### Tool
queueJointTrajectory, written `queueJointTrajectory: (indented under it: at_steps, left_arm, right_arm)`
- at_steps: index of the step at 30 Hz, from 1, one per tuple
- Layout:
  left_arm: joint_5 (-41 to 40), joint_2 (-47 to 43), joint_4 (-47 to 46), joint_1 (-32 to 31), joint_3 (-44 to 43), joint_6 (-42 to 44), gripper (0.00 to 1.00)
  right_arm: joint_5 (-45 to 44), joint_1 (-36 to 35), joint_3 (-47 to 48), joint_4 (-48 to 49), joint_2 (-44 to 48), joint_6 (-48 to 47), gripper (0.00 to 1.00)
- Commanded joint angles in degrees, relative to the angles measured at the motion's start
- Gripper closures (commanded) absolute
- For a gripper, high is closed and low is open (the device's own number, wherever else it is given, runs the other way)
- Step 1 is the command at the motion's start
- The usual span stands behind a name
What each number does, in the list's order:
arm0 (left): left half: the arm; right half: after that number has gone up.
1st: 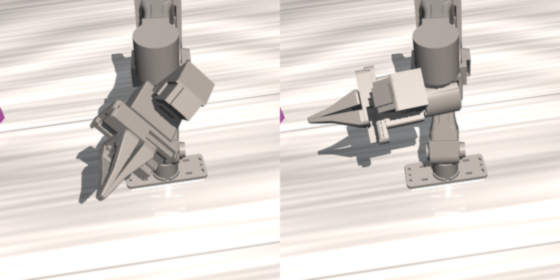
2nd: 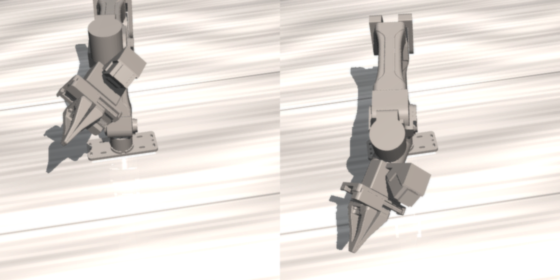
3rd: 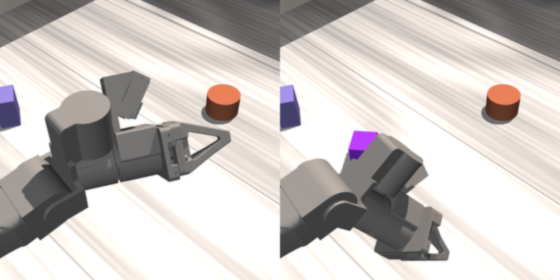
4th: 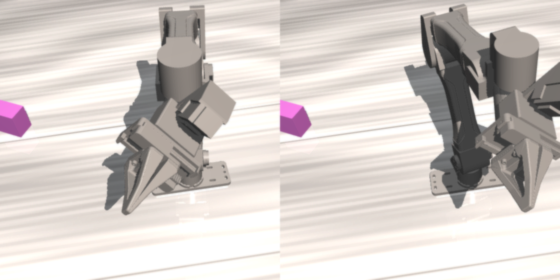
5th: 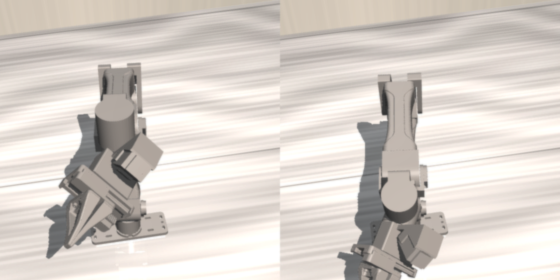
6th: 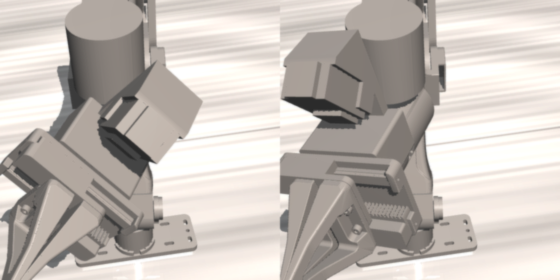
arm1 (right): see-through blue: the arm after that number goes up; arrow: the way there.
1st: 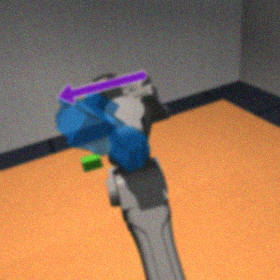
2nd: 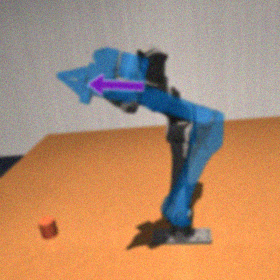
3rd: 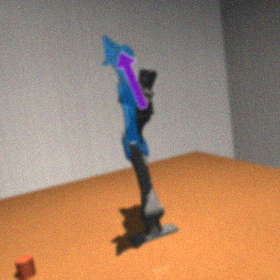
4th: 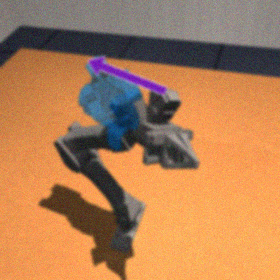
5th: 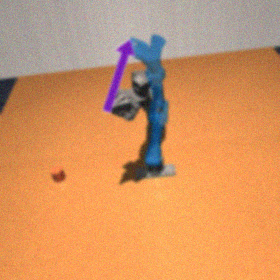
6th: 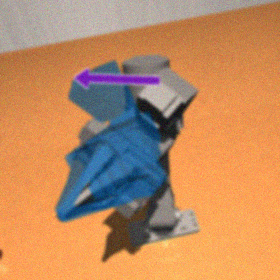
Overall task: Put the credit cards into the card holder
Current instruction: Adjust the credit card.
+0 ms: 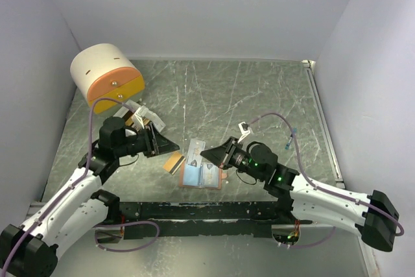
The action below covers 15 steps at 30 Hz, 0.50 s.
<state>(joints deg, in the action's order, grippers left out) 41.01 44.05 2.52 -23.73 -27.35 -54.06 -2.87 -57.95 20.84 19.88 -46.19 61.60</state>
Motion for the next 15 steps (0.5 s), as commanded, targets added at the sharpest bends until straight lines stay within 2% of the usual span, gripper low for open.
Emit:
queueJointTrajectory:
  at_steps: [1, 3, 5, 9, 12, 15]
  left_arm:
    - [-11.24, 0.74, 15.46, -0.16, -5.03, 10.97, 0.4]
    - [-15.39, 2.05, 19.41, -0.18, -6.06, 13.25, 0.36]
    - [-18.14, 3.52, 21.18, -0.18, -6.11, 14.11, 0.37]
    - [-16.35, 6.75, 18.44, -0.38, -4.31, 14.77, 0.39]
    - [-15.91, 8.88, 16.74, -1.6, -3.38, 14.77, 0.47]
    - [-16.72, 9.89, 15.75, -3.84, -2.83, 14.33, 0.52]
  right_arm:
    - [-4.12, 0.02, 0.85, -13.84, 2.95, -1.32, 1.0]
    - [-4.64, 0.02, 0.93, -17.64, 3.06, -0.98, 1.0]
    - [-4.15, 0.06, 0.91, -19.71, 2.12, -0.85, 1.0]
    - [-2.23, 0.25, 0.96, -20.97, -1.89, -0.63, 1.0]
    - [-1.46, 0.6, 0.43, -19.75, -3.44, -0.61, 1.0]
    - [-0.24, 2.32, -0.33, -19.02, -5.17, -0.84, 1.0]
